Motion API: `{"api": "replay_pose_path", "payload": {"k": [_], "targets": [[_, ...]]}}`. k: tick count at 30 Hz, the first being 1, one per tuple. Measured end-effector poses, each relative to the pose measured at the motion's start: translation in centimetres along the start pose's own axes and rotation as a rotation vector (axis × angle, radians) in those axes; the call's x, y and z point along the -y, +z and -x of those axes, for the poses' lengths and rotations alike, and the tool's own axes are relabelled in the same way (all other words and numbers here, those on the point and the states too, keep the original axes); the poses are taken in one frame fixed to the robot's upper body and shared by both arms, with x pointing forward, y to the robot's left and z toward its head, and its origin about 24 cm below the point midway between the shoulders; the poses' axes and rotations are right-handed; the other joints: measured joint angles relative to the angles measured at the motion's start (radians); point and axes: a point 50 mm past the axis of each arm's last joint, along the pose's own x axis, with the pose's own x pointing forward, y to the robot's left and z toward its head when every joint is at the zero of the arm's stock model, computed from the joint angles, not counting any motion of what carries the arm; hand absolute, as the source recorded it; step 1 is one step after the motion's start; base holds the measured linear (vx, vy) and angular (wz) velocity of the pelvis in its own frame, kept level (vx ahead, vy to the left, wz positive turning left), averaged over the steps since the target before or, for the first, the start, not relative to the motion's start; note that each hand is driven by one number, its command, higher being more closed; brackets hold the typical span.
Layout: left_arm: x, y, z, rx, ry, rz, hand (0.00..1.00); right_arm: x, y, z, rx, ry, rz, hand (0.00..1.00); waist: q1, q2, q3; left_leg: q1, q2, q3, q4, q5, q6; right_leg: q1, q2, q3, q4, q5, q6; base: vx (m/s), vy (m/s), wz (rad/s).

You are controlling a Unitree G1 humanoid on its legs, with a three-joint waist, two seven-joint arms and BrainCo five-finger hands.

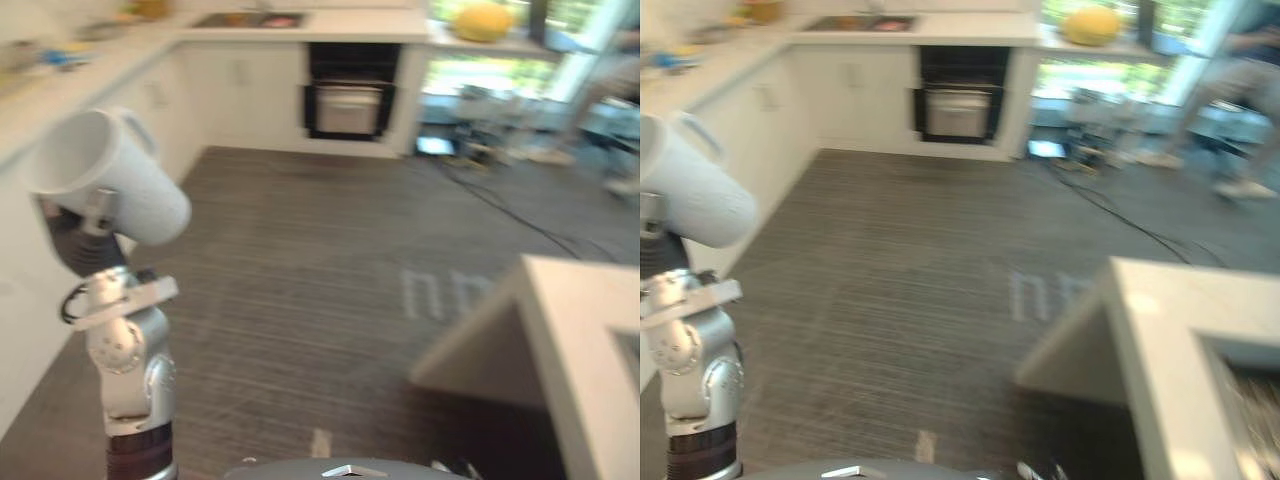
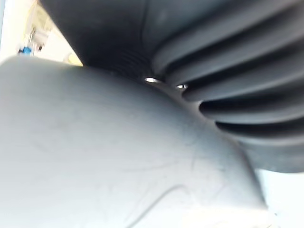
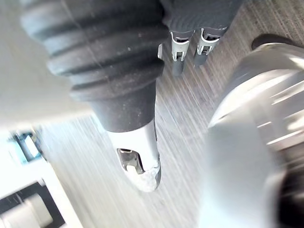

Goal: Walk over to the sink, pick up the cup, carry it to the dishwasher, place the cup inside the dishwasher, then close the dishwasher door

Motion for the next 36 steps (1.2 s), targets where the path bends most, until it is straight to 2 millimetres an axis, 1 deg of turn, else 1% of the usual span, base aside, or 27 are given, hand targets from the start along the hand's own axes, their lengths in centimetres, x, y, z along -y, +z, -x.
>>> {"api": "replay_pose_path", "payload": {"k": [1,3,5,6,8,9,10,11,13,14,15,17,18,19,20,21,22,23,24,25,26,28,30,32,33,34,36], "targets": [[0.3,-0.4,0.1,-0.002,-0.022,0.02,1.0,-0.8,-0.6,-0.2,-0.011,0.014,-0.031,0.0,-0.01,-0.004,0.004,-0.023,-0.004,-0.072,0.006,0.01,0.006,-0.032,0.09,0.175,-0.021,-0.131,0.07,0.08,0.009,2.55],[0.5,-1.7,0.5,-0.052,-0.02,0.029,1.0,-1.7,-0.8,-0.4,-0.011,0.041,-0.041,0.0,0.011,-0.016,0.019,-0.037,-0.021,-0.127,-0.005,0.041,-0.003,-0.115,0.205,0.362,-0.122,-0.218,0.075,0.06,-0.033,1.69],[0.1,-2.1,0.7,-0.077,-0.026,0.008,1.0,-2.8,-1.2,-0.6,-0.02,0.075,-0.031,0.0,0.011,-0.084,0.022,-0.028,-0.083,-0.125,-0.027,0.037,-0.011,-0.2,0.2,0.434,-0.259,-0.102,0.071,0.09,-0.046,1.28],[0.3,-2.4,1.1,-0.099,-0.028,0.018,1.0,-3.5,-1.2,-0.7,-0.028,0.103,-0.007,0.0,-0.009,-0.1,0.013,-0.034,-0.085,-0.146,-0.02,0.021,-0.029,-0.228,0.196,0.459,-0.215,-0.094,0.082,0.16,-0.037,0.87],[1.3,-2.0,1.3,-0.091,-0.057,0.053,1.0,-3.4,-0.6,-0.9,-0.008,0.105,0.012,0.0,0.022,-0.055,0.028,-0.044,-0.024,-0.158,0.015,-0.034,-0.031,-0.315,0.256,0.532,-0.06,-0.085,0.053,0.09,-0.011,0.19],[2.0,-2.1,1.3,-0.092,-0.088,0.072,1.0,-3.1,-0.6,-0.7,-0.012,0.114,0.042,0.0,0.018,-0.032,0.033,-0.043,0.026,-0.165,0.052,-0.067,-0.058,-0.359,0.295,0.572,-0.023,-0.126,0.048,-0.02,-0.042,-0.01],[2.7,-2.1,1.2,-0.094,-0.141,0.087,1.0,-3.7,-1.0,-0.7,-0.037,0.147,0.083,0.0,0.004,-0.025,0.028,-0.049,0.067,-0.191,0.093,-0.1,-0.088,-0.387,0.32,0.63,-0.05,-0.136,0.062,0.02,-0.072,0.28],[3.1,-2.1,1.2,-0.093,-0.165,0.098,1.0,-4.0,-1.3,-0.6,-0.05,0.162,0.1,0.0,-0.006,-0.032,0.028,-0.051,0.083,-0.208,0.115,-0.115,-0.1,-0.39,0.325,0.651,-0.079,-0.129,0.07,0.14,-0.172,0.54],[4.2,-1.8,1.4,-0.092,-0.231,0.131,1.0,-5.4,-3.8,0.1,-0.135,0.226,0.129,0.0,-0.014,-0.102,0.026,-0.077,0.11,-0.25,0.269,-0.218,-0.146,-0.386,0.294,0.705,-0.191,-0.024,0.081,0.24,-0.288,0.5],[4.3,-1.6,1.4,-0.089,-0.243,0.132,1.0,-5.9,-4.1,0.1,-0.146,0.244,0.13,0.0,-0.013,-0.123,0.023,-0.087,0.108,-0.261,0.315,-0.25,-0.163,-0.387,0.281,0.717,-0.184,-0.007,0.078,0.3,-0.412,0.42],[4.2,-1.6,1.7,-0.094,-0.24,0.137,1.0,-6.1,-4.9,0.4,-0.177,0.262,0.132,0.0,-0.011,-0.114,0.026,-0.1,0.132,-0.286,0.412,-0.321,-0.196,-0.4,0.294,0.714,-0.104,-0.046,0.158,0.19,-0.287,0.26],[4.4,-1.9,2.6,-0.14,-0.223,0.159,1.0,-5.9,-4.3,0.2,-0.176,0.278,0.17,0.0,-0.009,-0.064,-0.003,-0.098,0.187,-0.313,0.417,-0.353,-0.214,-0.435,0.352,0.686,0.005,-0.131,0.126,0.29,-0.299,0.21],[4.5,-2.0,3.0,-0.156,-0.229,0.167,1.0,-6.3,-4.3,0.1,-0.178,0.293,0.179,0.0,-0.012,-0.056,-0.016,-0.044,0.193,-0.31,0.369,-0.33,-0.227,-0.435,0.353,0.662,0.029,-0.174,0.092,0.33,-0.29,0.24],[4.7,-2.0,3.0,-0.162,-0.232,0.179,1.0,-6.0,-3.8,0.0,-0.167,0.296,0.19,0.0,-0.017,-0.041,-0.01,-0.05,0.192,-0.322,0.461,-0.322,-0.211,-0.421,0.356,0.646,0.029,-0.185,0.075,0.42,-0.235,0.22],[5.3,-1.8,3.3,-0.169,-0.227,0.226,1.0,-4.6,-2.5,0.0,-0.134,0.288,0.237,0.0,-0.018,0.019,-0.009,-0.073,0.189,-0.309,0.744,-0.192,-0.161,-0.379,0.392,0.625,0.033,-0.206,0.062,0.29,-0.073,0.33],[5.5,-1.6,3.2,-0.163,-0.231,0.244,1.0,-4.5,-1.9,0.0,-0.114,0.284,0.236,0.0,-0.033,0.042,-0.014,-0.08,0.208,-0.303,0.765,-0.161,-0.145,-0.355,0.398,0.595,0.03,-0.214,0.062,0.45,-0.179,0.53],[5.6,-1.6,3.1,-0.155,-0.234,0.257,1.0,-4.4,-1.8,0.0,-0.106,0.277,0.224,0.0,-0.038,0.028,-0.006,-0.114,0.222,-0.303,0.824,-0.068,-0.158,-0.321,0.4,0.575,0.016,-0.227,0.054,0.39,-0.217,0.58],[5.5,-1.6,3.1,-0.16,-0.226,0.266,1.0,-4.3,-2.1,0.2,-0.111,0.277,0.217,0.0,-0.031,0.027,-0.004,-0.151,0.232,-0.303,0.889,0.068,-0.147,-0.27,0.399,0.576,-0.031,-0.224,0.044,0.42,-0.184,0.4],[5.5,-1.7,3.1,-0.164,-0.215,0.273,1.0,-4.1,-1.8,0.2,-0.092,0.269,0.217,0.0,-0.008,0.03,-0.003,-0.213,0.237,-0.297,0.989,0.11,-0.168,-0.205,0.394,0.569,-0.102,-0.209,0.031,0.32,-0.091,0.21],[5.6,-1.7,3.2,-0.162,-0.215,0.279,1.0,-4.2,-1.3,0.1,-0.072,0.271,0.221,0.0,0.002,0.03,-0.003,-0.275,0.227,-0.26,1.047,0.017,-0.145,-0.152,0.391,0.562,-0.163,-0.196,0.024,0.23,-0.017,0.13],[5.6,-1.7,3.1,-0.161,-0.217,0.278,1.0,-4.2,-1.1,0.0,-0.056,0.271,0.222,0.0,0.009,0.028,-0.002,-0.295,0.222,-0.235,1.048,-0.03,-0.135,-0.129,0.389,0.561,-0.188,-0.191,0.021,0.26,-0.032,0.04],[4.9,-1.6,3.0,-0.147,-0.206,0.255,1.0,-5.3,0.3,-0.4,0.023,0.303,0.239,0.0,0.027,0.021,-0.002,-0.347,0.196,-0.126,0.92,-0.162,-0.115,-0.057,0.384,0.572,-0.258,-0.187,0.019,0.32,0.004,-0.14],[4.2,-1.5,2.9,-0.138,-0.182,0.234,1.0,-6.5,1.6,-1.0,0.07,0.341,0.256,0.0,0.041,0.009,-0.001,-0.349,0.163,-0.071,0.7,-0.199,-0.104,-0.036,0.366,0.609,-0.284,-0.193,0.023,0.28,0.102,-0.5],[3.8,-1.3,2.9,-0.128,-0.164,0.222,1.0,-7.3,2.6,-1.4,0.097,0.364,0.272,0.0,0.057,-0.007,-0.002,-0.345,0.111,-0.1,0.448,-0.165,-0.111,-0.033,0.336,0.658,-0.286,-0.226,0.042,0.27,0.173,-0.74],[3.5,-1.3,3.4,-0.136,-0.143,0.215,1.0,-7.6,2.4,-1.5,0.084,0.373,0.287,0.0,0.067,-0.027,-0.003,-0.308,0.082,-0.087,0.391,-0.087,-0.079,-0.019,0.32,0.7,-0.284,-0.258,0.056,0.31,0.186,-0.47],[3.3,-1.4,3.8,-0.156,-0.133,0.207,1.0,-8.2,1.2,-1.2,0.051,0.401,0.29,0.0,0.057,-0.056,-0.013,-0.285,0.057,-0.068,0.387,-0.108,-0.08,0.018,0.305,0.74,-0.302,-0.257,0.045,0.33,0.172,-0.24],[3.2,-1.3,4.0,-0.152,-0.135,0.204,1.0,-8.5,0.5,-1.1,0.028,0.407,0.312,0.0,0.053,-0.087,-0.02,-0.286,0.06,-0.047,0.441,-0.143,-0.057,0.038,0.297,0.755,-0.331,-0.233,0.055,0.42,0.157,-0.08]]}}
